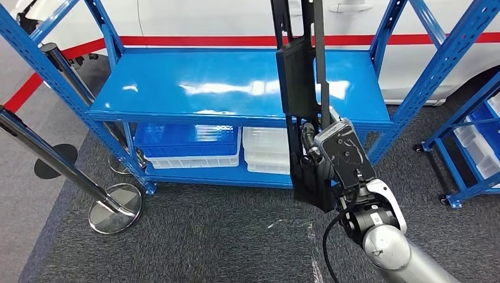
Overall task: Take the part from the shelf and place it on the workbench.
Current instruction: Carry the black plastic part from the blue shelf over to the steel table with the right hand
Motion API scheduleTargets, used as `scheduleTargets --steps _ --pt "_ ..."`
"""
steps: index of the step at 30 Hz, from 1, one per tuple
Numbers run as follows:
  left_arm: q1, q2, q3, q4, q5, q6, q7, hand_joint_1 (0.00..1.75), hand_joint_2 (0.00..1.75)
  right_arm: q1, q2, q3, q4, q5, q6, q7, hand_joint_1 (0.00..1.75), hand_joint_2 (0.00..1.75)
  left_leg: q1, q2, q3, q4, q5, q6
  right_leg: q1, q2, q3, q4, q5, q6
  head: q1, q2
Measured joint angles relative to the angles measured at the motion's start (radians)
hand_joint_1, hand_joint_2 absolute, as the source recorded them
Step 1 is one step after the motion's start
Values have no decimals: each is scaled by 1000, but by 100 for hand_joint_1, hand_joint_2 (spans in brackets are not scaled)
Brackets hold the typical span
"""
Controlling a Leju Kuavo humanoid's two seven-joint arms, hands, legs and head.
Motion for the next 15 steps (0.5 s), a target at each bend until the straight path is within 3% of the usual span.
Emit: scheduleTargets --steps 1,3,4,6,8,9,10,11,13,14,15 --pt "-1 0 0 0 0 0 0 0 175 0 0 0 0 1 0 1 175 175 0 0 34 -22 25 2 0 0 -15 1 10 1 0 0" --pt "-4 0 0 0 0 0 0 0 175 0 -1 0 -2 6 2 3 175 175 -2 -1 139 -144 53 10 0 1 -36 3 29 7 0 0" --pt "-6 0 -1 0 0 0 0 0 175 0 -1 0 -3 10 4 5 175 175 -5 -3 189 -216 47 15 0 0 -42 3 38 11 1 0" --pt "-9 0 -4 0 0 1 -1 0 175 -1 -2 0 -6 18 7 7 175 175 -12 -6 236 -298 30 22 -2 -2 -47 -7 60 23 0 0" --pt "-9 0 -9 0 1 1 -1 0 175 -2 -4 0 -6 24 9 10 175 175 -13 -4 231 -319 52 31 -4 -2 -49 -22 78 34 -1 0" --pt "-9 0 -11 0 2 1 -1 0 175 -1 -4 0 -7 26 10 11 175 175 -11 -2 226 -328 65 38 -4 -1 -55 -19 67 39 0 0" --pt "-8 0 -13 0 3 1 -1 0 175 0 -5 0 -7 27 11 12 175 175 -8 1 217 -335 80 46 -3 0 -65 5 36 42 2 0" --pt "-8 0 -14 0 4 1 -1 0 175 0 -7 0 -7 29 12 13 175 175 -5 5 208 -337 91 52 -3 1 -81 52 -13 44 4 0" --pt "-8 -1 -15 0 4 1 0 0 175 2 -8 0 -8 32 13 14 175 175 -6 7 179 -329 108 59 -3 2 -114 183 -102 48 6 0" --pt "-8 -1 -16 0 4 1 0 0 175 4 -8 0 -8 33 13 14 175 175 -6 7 163 -321 114 59 -3 2 -120 236 -117 50 7 0" --pt "-8 0 -16 0 5 1 0 0 175 6 -9 0 -8 33 13 15 175 175 -6 7 148 -313 120 58 -4 2 -112 260 -111 52 7 0"
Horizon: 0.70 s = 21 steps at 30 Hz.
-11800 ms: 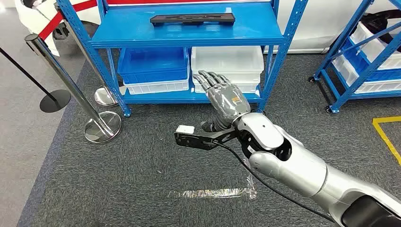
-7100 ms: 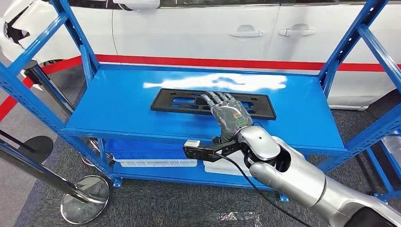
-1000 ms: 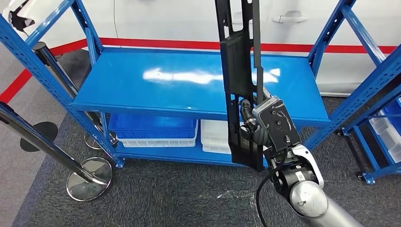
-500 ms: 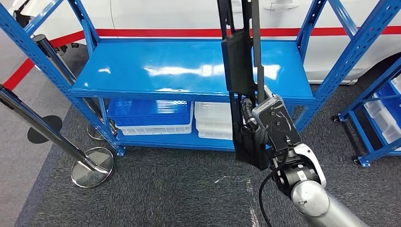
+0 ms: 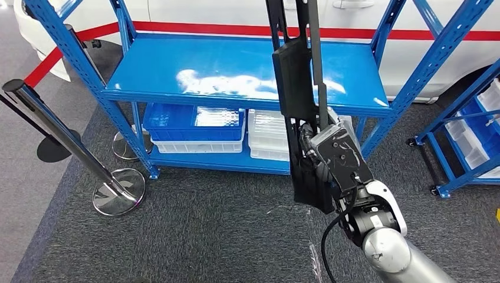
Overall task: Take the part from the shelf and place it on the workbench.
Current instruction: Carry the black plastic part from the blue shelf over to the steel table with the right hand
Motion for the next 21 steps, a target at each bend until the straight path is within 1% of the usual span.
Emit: scheduleTargets --steps 1,2,3,4,5,6,7,8,9,10,11,12,13,14,15,16,17,18,19,20,21 --pt "0 0 0 0 1 0 0 0 175 1 -1 0 0 0 0 0 175 175 1 0 -17 10 5 -2 -1 0 25 -11 22 2 1 0" --pt "0 0 -1 0 1 0 0 0 175 1 -1 0 0 1 0 0 175 175 1 0 -33 22 9 -5 -4 0 67 -58 46 3 1 0" --pt "0 0 -1 0 1 0 0 0 175 1 -1 0 0 1 1 0 175 175 1 0 -49 33 11 -9 -4 0 115 -120 54 4 1 0" --pt "0 0 -1 0 1 0 0 0 175 1 -2 0 -1 1 1 0 175 175 0 0 -62 44 15 -14 -3 2 154 -180 53 2 0 0" --pt "-1 0 -1 0 1 1 0 0 175 1 -2 0 -2 1 1 0 175 175 -1 -1 -72 52 19 -19 -1 4 176 -219 47 -2 0 0" --pt "0 0 -1 0 1 1 0 0 175 2 -2 0 -3 2 1 0 175 175 -3 -2 -78 54 26 -24 3 5 181 -237 40 -6 0 0" --pt "1 0 -2 0 1 1 0 0 175 2 -2 0 -3 2 2 1 175 175 -3 -2 -82 55 34 -30 5 5 177 -242 44 -14 -1 0" --pt "2 0 -2 0 1 0 0 0 175 3 -2 0 -3 2 2 1 175 175 -1 -3 -87 55 37 -35 4 3 170 -244 52 -21 0 0" --pt "4 -1 -2 0 1 0 0 0 175 3 -2 0 -3 3 2 1 175 175 0 -4 -95 62 27 -40 3 1 164 -247 59 -30 0 0" --pt "5 -1 -2 0 1 0 0 0 175 3 -2 0 -3 3 2 1 175 175 3 -4 -105 85 -1 -46 1 -1 156 -250 69 -40 -1 0" --pt "6 -2 -3 0 0 -1 0 0 175 3 -2 0 -3 3 2 1 175 175 5 -4 -118 125 -43 -51 0 -3 146 -252 78 -47 -3 0" --pt "6 -2 -3 0 0 -1 1 0 175 3 -2 0 -3 4 2 1 175 175 6 -5 -131 181 -92 -56 1 -4 136 -252 87 -52 -5 0" --pt "5 -2 -3 0 0 -1 1 0 175 2 -2 0 -3 5 3 1 175 175 7 -5 -141 240 -132 -59 2 -5 124 -251 96 -55 -6 0" --pt "5 -1 -3 0 0 -1 1 0 175 3 -2 0 -3 7 3 2 175 175 8 -5 -143 287 -152 -61 3 -5 112 -249 104 -55 -7 0" --pt "5 -1 -3 0 1 -1 1 0 175 3 -2 0 -3 8 4 3 175 175 8 -5 -133 309 -151 -62 4 -5 100 -247 113 -56 -7 0" --pt "5 -2 -3 0 1 -1 1 0 175 4 -2 0 -3 8 5 4 175 175 8 -5 -107 297 -131 -60 5 -5 89 -245 121 -55 -7 0" --pt "4 -2 -4 0 1 -1 1 0 175 4 -2 0 -3 9 5 5 175 175 7 -6 -65 252 -104 -56 6 -4 78 -244 129 -54 -7 0" --pt "3 -1 -4 0 1 -1 1 0 175 4 -2 0 -4 9 5 6 175 175 6 -7 -16 185 -89 -51 6 -4 70 -244 137 -53 -7 0" --pt "1 0 -4 0 1 0 1 0 175 4 -3 -1 -4 9 5 7 175 175 4 -9 34 111 -85 -45 6 -3 65 -245 146 -50 -6 0" --pt "0 0 -4 0 1 0 1 0 175 4 -3 -1 -5 10 5 7 175 175 0 -10 68 55 -88 -40 5 -4 62 -249 156 -44 -6 0" --pt "-1 1 -4 0 1 0 0 0 175 4 -3 -2 -5 11 5 8 175 175 -4 -12 83 22 -95 -36 3 -4 61 -256 167 -38 -6 0"
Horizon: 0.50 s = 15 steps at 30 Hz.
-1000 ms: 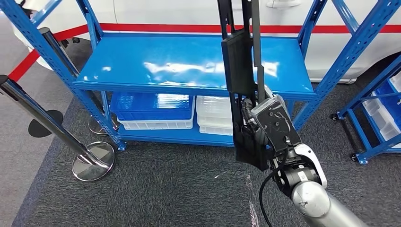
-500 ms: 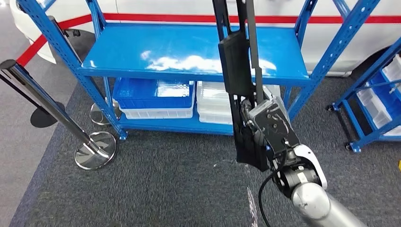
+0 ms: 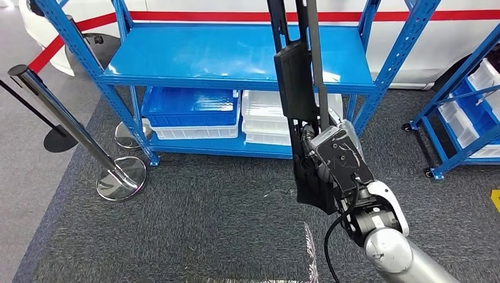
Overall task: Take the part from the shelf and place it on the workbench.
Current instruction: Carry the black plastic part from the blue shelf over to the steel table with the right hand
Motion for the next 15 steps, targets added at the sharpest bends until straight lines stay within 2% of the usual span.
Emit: scheduleTargets --steps 2,3,4,5,7,8,9,10,11,12,13,14,15 --pt "0 0 0 0 0 0 0 0 175 1 -1 -2 0 2 0 1 175 175 -4 -1 -1 -23 18 9 -3 1 -1 -16 22 13 -2 0" --pt "-1 0 0 0 0 0 0 0 175 1 -2 -4 0 4 0 1 175 175 -3 2 -5 -33 34 15 -4 2 -4 -17 17 18 -2 0" --pt "-1 0 0 0 0 0 0 0 175 1 -3 -5 0 5 1 1 175 175 0 5 -10 -44 48 21 -3 4 -11 -3 -8 22 0 0" --pt "-2 0 -1 0 0 1 -2 0 175 1 -4 -6 0 5 2 1 175 175 3 8 -19 -51 63 26 -2 5 -21 31 -51 25 2 0" --pt "-2 0 -1 0 -2 5 -6 0 175 2 -5 -7 0 3 9 1 175 175 4 10 -43 -51 83 33 -2 5 -47 145 -146 30 5 0" --pt "-2 0 -1 0 -4 7 -8 0 175 3 -6 -7 0 -1 13 0 175 175 4 11 -58 -47 93 33 -3 5 -56 204 -167 34 5 0" --pt "-2 0 -1 0 -4 8 -10 0 175 4 -7 -7 0 -8 16 -2 175 175 5 12 -73 -42 101 31 -5 5 -57 246 -161 38 5 0" --pt "-2 0 -1 0 -4 8 -11 0 175 4 -8 -7 0 -14 19 -5 175 175 6 13 -89 -35 108 28 -8 4 -46 263 -136 43 5 0" --pt "-2 0 -2 0 -4 9 -11 0 175 4 -9 -8 0 -20 21 -9 175 175 9 13 -107 -25 114 24 -12 4 -20 249 -103 48 5 0" --pt "-2 0 -2 0 -4 10 -11 0 175 4 -10 -8 0 -25 24 -13 175 175 11 13 -123 -12 118 19 -18 4 19 203 -85 54 5 0" --pt "-2 1 -2 0 -4 12 -10 0 175 3 -11 -9 -1 -27 27 -16 175 175 11 12 -141 3 121 13 -18 5 65 142 -90 57 6 0" --pt "-2 2 -2 0 -5 15 -9 0 175 3 -12 -10 -1 -27 29 -18 175 175 10 8 -155 18 123 6 -18 8 102 86 -109 55 6 0" --pt "-2 3 -3 0 -7 19 -7 0 175 3 -12 -10 -2 -24 30 -21 175 175 9 5 -167 29 127 1 -17 10 124 46 -131 48 5 0"
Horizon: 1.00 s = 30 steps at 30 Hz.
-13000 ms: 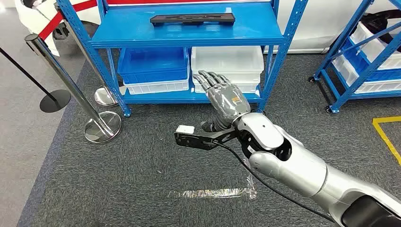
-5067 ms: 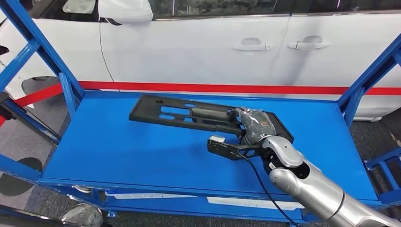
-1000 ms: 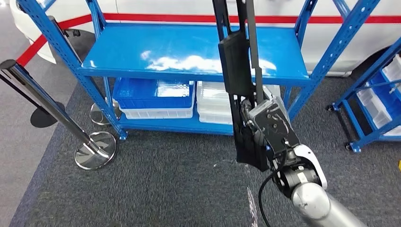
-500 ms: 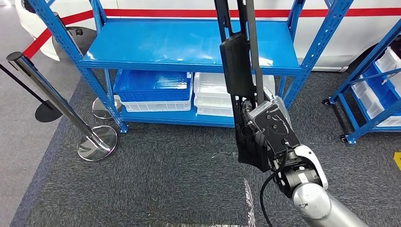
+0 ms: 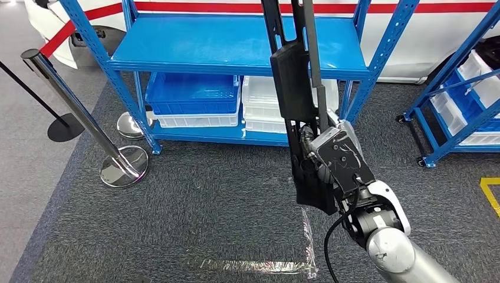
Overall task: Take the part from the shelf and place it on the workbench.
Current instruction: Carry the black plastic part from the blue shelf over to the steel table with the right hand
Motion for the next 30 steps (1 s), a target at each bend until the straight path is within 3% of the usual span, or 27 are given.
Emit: scheduleTargets --steps 1,3,4,6,8,10,12,14,16,18,20,22,24,25,27,29,30 --pt "1 1 -1 0 -4 6 4 0 175 1 0 0 -1 6 0 -2 175 175 -1 -4 -8 5 6 -5 5 0 8 -18 -12 -11 -1 0" --pt "4 0 -4 0 -13 20 13 0 175 2 -1 -1 -1 24 -4 -5 175 175 3 -8 -18 10 14 -13 5 -9 -3 -21 -6 -34 -2 0" --pt "6 -1 -7 0 -17 28 17 0 175 1 -1 -1 -1 33 -6 -6 175 175 5 -9 -26 22 0 -17 5 -14 -8 -22 1 -42 -4 0" --pt "9 -3 -12 0 -24 44 25 0 175 1 -1 -2 -2 48 -9 -5 175 175 9 -7 -57 102 -68 -27 5 -26 -20 -24 15 -56 -8 0" --pt "8 -3 -20 0 -31 65 34 0 175 1 -1 -3 -3 58 -12 -3 175 175 10 -6 -90 219 -140 -31 8 -37 -35 -24 26 -62 -11 0" --pt "9 -4 -26 0 -41 90 46 0 175 2 -1 -3 -3 69 -12 0 175 175 9 -6 -79 256 -149 -27 12 -50 -48 -24 35 -63 -11 0" --pt "9 -6 -31 0 -58 116 69 0 175 2 -1 -3 -4 80 -11 3 175 175 5 5 0 164 -107 -17 16 -66 -54 -24 42 -62 -11 0" --pt "5 -5 -42 0 -91 146 105 0 175 1 -1 -4 -6 88 -10 6 175 175 -9 43 84 42 -85 -3 17 -85 -54 -25 47 -57 -11 0" --pt "-1 -5 -65 0 -144 169 160 0 175 -4 -1 -4 -9 94 -6 7 175 175 -23 63 104 -10 -84 9 16 -106 -52 -30 55 -46 -12 0" --pt "-2 -3 -98 0 -202 178 220 0 175 -12 -1 -4 -10 101 -1 9 175 175 -24 45 101 -28 -68 21 16 -119 -48 -38 60 -33 -14 0" --pt "2 -3 -129 0 -235 179 254 0 175 -18 -1 -5 -13 109 2 10 175 175 -16 25 109 -52 -47 30 15 -83 -58 -15 37 -24 -13 0" --pt "3 -6 -151 0 -249 182 264 0 175 -21 -2 -5 -18 116 2 12 175 175 -12 5 104 -60 -32 36 15 -28 -100 84 -27 -21 -10 0" --pt "3 -8 -171 0 -258 192 267 0 175 -19 -3 -5 -22 119 0 15 175 175 -12 -20 88 -50 -27 38 16 -9 -142 191 -71 -20 -9 0" --pt "4 -10 -182 0 -261 199 267 0 175 -18 -4 -5 -22 119 0 17 175 175 -12 -34 80 -43 -26 38 16 -6 -144 203 -66 -20 -10 0" --pt "4 -12 -198 0 -263 212 267 0 175 -16 -5 -5 -23 119 -2 18 175 175 -12 -63 65 -23 -27 35 15 6 -98 121 -14 -22 -9 0" --pt "1 -14 -210 0 -264 220 270 0 175 -15 -6 -5 -24 113 -4 14 175 175 -10 -88 47 -2 -29 28 11 50 -45 15 19 -25 -11 0" --pt "-2 -15 -215 0 -264 224 273 0 175 -13 -6 -5 -25 107 -4 9 175 175 -9 -99 38 6 -29 22 11 66 -34 -12 23 -26 -10 0"
